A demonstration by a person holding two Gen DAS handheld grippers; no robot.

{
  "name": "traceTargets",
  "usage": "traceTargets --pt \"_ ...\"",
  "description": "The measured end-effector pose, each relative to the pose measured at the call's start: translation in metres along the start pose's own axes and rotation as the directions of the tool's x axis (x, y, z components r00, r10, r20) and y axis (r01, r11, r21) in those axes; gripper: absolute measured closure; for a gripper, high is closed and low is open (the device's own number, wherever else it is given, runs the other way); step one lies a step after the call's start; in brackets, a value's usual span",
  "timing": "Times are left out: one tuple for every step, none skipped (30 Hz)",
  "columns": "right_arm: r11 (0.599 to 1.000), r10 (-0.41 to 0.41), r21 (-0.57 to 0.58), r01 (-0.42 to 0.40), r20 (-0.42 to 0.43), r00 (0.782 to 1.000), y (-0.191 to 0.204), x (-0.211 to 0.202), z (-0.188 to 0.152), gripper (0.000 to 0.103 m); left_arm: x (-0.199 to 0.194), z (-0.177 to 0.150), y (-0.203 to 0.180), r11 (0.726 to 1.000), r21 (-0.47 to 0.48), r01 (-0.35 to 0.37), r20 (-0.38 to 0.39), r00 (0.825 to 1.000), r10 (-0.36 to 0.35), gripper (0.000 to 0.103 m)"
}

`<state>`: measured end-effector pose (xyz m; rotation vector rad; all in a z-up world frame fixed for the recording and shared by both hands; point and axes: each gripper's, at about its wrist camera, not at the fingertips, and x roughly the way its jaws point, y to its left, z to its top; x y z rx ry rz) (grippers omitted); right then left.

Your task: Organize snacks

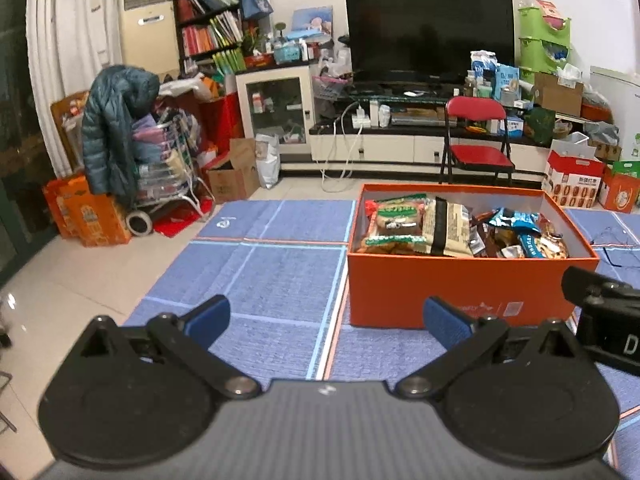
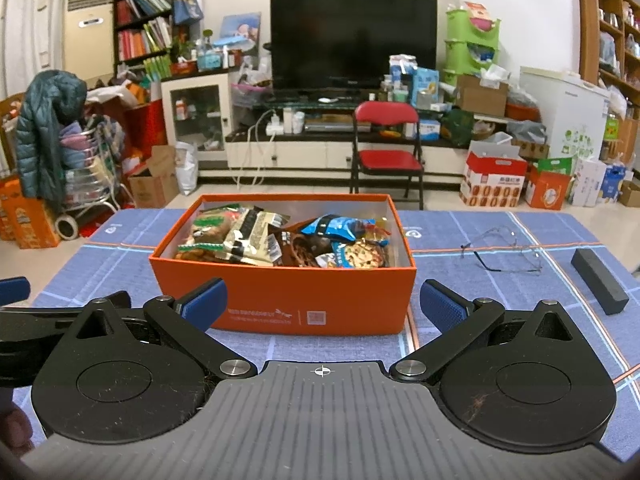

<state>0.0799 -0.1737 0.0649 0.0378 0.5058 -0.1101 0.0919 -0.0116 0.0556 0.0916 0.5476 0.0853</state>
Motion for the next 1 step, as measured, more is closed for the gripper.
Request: traceTargets --pt "1.0 0.0 0.002 0.0 0.001 1.0 -0.0003 -0.0002 0.0001 0.008 -0.0005 -0.0003 -0.0002 1.0 0.001 -0.002 0.006 1.0 0.002 0.001"
